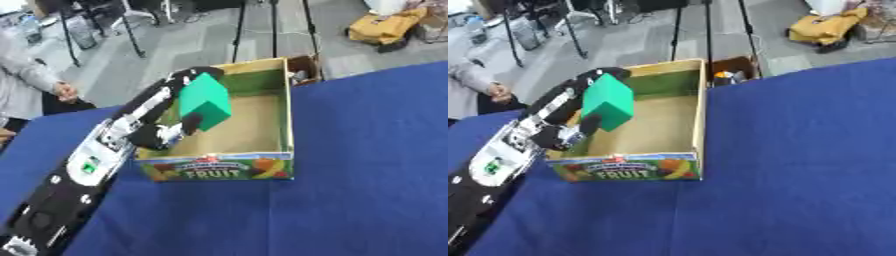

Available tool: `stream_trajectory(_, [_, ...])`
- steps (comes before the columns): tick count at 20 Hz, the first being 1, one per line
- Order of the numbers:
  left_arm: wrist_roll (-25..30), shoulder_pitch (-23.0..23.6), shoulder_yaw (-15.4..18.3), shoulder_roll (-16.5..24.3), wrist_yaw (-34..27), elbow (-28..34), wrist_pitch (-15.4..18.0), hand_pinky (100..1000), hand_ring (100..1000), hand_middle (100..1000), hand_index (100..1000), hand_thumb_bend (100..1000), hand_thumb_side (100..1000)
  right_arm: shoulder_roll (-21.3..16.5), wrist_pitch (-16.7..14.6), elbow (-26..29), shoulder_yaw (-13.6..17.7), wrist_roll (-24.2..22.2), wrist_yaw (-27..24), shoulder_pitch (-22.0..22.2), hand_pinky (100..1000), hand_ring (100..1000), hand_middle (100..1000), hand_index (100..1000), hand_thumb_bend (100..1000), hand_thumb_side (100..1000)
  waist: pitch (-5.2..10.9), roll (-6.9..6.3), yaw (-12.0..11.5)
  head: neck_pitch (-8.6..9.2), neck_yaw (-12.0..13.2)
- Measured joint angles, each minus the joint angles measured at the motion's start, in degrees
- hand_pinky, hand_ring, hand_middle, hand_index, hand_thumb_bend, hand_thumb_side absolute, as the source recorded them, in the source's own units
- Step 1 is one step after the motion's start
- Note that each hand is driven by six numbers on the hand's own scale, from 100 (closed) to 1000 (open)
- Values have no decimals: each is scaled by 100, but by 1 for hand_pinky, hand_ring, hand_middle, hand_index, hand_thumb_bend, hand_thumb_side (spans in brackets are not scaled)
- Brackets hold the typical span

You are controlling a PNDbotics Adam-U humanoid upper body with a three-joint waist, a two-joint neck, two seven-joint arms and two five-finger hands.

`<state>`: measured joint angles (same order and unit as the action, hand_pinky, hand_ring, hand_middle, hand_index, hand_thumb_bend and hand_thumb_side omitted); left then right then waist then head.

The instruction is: Pick up objects on the table and place them in the box.

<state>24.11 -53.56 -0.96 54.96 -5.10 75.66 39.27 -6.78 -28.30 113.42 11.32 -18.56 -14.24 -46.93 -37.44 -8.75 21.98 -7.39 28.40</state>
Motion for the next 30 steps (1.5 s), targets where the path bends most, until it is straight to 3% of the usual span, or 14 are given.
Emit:
stream_trajectory(10, [-184, -25, 6, -49, 934, 31, 184, 720, 866, 932, 998, 100, 804, 0, -2, 0, 28, 3, -4, -25, 906, 921, 472, 847, 100, 501, -25, -4, 12, 154, 28])
stream_trajectory(19, [-547, -32, -84, -72, 1713, 123, 547, 726, 867, 941, 1000, 100, 839, 3, 2, 0, 29, 7, -20, -25, 907, 921, 474, 848, 100, 494, -25, -22, 22, 223, 34])
stream_trajectory(23, [-732, -33, -102, -78, 2083, 125, 732, 739, 878, 957, 1000, 100, 812, 5, 10, 0, 29, 16, -25, -25, 908, 922, 474, 848, 100, 489, -25, -36, 25, 250, 34])
stream_trajectory(25, [-823, -35, -128, -78, 2266, 124, 823, 742, 880, 958, 1000, 100, 740, 7, 20, 0, 29, 27, -25, -25, 908, 922, 474, 848, 100, 487, -24, -41, 25, 252, 36])
stream_trajectory(30, [-1056, -45, -150, -85, 2733, 63, 1056, 757, 894, 977, 1000, 100, 746, 10, 36, 0, 29, 44, -26, -15, 908, 922, 477, 848, 100, 477, 0, -75, 39, 252, 54])
